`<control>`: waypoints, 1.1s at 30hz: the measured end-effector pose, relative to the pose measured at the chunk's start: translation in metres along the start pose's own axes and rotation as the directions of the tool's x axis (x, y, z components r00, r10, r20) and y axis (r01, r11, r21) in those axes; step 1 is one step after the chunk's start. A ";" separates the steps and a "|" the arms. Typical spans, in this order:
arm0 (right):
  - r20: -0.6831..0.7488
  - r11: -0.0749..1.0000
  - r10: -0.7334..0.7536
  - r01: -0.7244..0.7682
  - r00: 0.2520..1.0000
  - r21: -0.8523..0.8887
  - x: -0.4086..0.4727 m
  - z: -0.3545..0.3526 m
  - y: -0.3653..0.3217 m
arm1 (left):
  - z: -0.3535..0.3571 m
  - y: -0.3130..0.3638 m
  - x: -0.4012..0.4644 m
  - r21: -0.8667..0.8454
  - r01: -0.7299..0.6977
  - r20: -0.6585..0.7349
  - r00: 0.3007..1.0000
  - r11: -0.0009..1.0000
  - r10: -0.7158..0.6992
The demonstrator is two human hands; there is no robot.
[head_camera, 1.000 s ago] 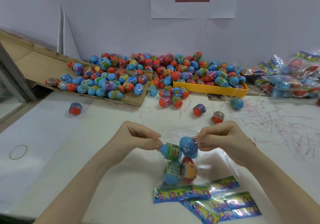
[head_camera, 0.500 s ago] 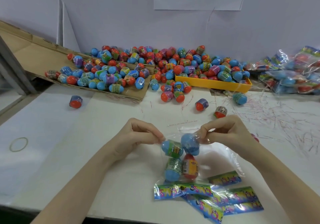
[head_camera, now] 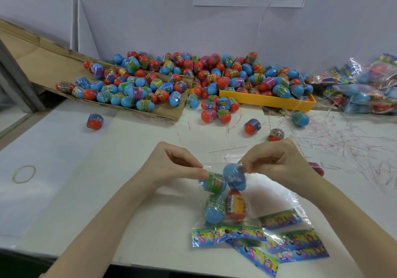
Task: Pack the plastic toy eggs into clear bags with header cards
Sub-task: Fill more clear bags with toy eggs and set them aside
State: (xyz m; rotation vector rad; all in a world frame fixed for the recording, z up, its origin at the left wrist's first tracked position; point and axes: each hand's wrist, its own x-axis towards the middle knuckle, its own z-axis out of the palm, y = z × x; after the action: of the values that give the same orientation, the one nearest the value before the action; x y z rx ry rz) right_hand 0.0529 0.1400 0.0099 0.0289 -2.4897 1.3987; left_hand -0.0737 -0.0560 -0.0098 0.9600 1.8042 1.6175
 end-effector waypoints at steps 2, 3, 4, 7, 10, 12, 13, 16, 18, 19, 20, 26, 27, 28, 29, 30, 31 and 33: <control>-0.009 1.000 0.015 -0.015 1.000 0.018 0.000 -0.001 -0.001 | -0.001 0.001 0.000 -0.004 0.003 0.003 1.000 1.000 -0.003; -0.005 0.999 0.021 -0.021 1.000 0.032 0.000 -0.001 -0.001 | -0.002 0.000 0.000 -0.005 0.002 0.007 1.000 1.000 -0.002; 0.014 0.998 0.034 -0.035 0.999 0.051 0.000 -0.002 -0.001 | -0.002 0.001 0.000 -0.005 0.006 0.011 1.000 1.000 -0.006; 0.133 0.989 0.099 -0.112 0.986 0.096 0.002 -0.008 -0.003 | -0.001 0.001 0.000 -0.007 0.014 0.005 1.000 1.000 -0.014; 0.302 0.985 0.160 -0.170 0.940 0.008 0.001 -0.022 -0.007 | 0.002 0.001 -0.001 -0.010 0.019 -0.003 1.000 1.000 -0.019; 0.363 0.981 0.195 -0.177 0.911 -0.083 0.001 -0.034 -0.012 | 0.002 0.001 -0.002 -0.011 0.016 -0.010 1.000 1.000 -0.016; 0.337 0.983 0.178 -0.151 0.924 -0.106 0.002 -0.038 -0.015 | 0.002 0.002 -0.002 -0.015 0.009 -0.014 1.000 1.000 -0.009; 0.082 0.997 0.074 -0.071 0.994 -0.041 0.006 -0.030 -0.030 | 0.001 0.003 -0.003 -0.026 -0.016 -0.019 1.000 1.000 0.016; 0.036 0.990 0.060 -0.055 0.998 -0.127 0.009 -0.012 -0.038 | 0.002 0.003 -0.005 -0.034 -0.030 -0.020 0.999 0.999 0.029; 0.101 0.976 0.092 -0.070 0.991 -0.206 0.011 -0.002 -0.038 | 0.002 0.003 -0.005 -0.035 -0.040 -0.021 0.999 0.999 0.039; 0.178 0.955 0.133 -0.078 0.975 -0.286 0.012 0.008 -0.040 | 0.002 0.003 -0.005 -0.033 -0.048 -0.021 0.999 0.998 0.048; 0.350 0.965 0.253 -0.211 0.902 -0.153 0.011 0.007 -0.021 | -0.001 0.004 -0.005 -0.041 -0.036 -0.009 0.999 0.999 0.035; 0.372 0.965 0.262 -0.248 0.890 -0.085 0.009 0.002 -0.018 | -0.002 0.003 -0.005 -0.036 -0.030 0.002 1.000 0.999 0.031; 0.396 0.957 0.271 -0.289 0.877 -0.015 0.007 -0.001 -0.016 | -0.003 0.003 -0.005 -0.033 -0.024 0.013 1.000 0.999 0.024; 0.415 0.948 0.266 -0.315 0.870 0.053 0.006 -0.003 -0.013 | -0.003 0.003 -0.005 -0.037 -0.015 0.024 1.000 0.999 0.015; 0.426 0.936 0.255 -0.332 0.868 0.115 0.004 -0.003 -0.010 | -0.004 0.003 -0.005 -0.039 -0.007 0.038 0.999 0.999 0.008; 0.421 0.927 0.240 -0.334 0.875 0.167 0.003 -0.002 -0.008 | -0.004 0.004 -0.005 -0.041 -0.006 0.051 0.999 0.999 0.008; 0.375 0.912 0.221 -0.327 0.900 0.249 0.002 0.000 -0.005 | -0.005 0.003 -0.007 -0.059 -0.007 0.034 0.999 0.998 0.009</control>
State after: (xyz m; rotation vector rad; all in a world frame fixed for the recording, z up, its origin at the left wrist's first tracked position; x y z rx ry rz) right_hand 0.0518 0.1372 0.0149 -0.0260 -2.5917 2.0515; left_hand -0.0725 -0.0641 -0.0062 0.9637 1.7228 1.6390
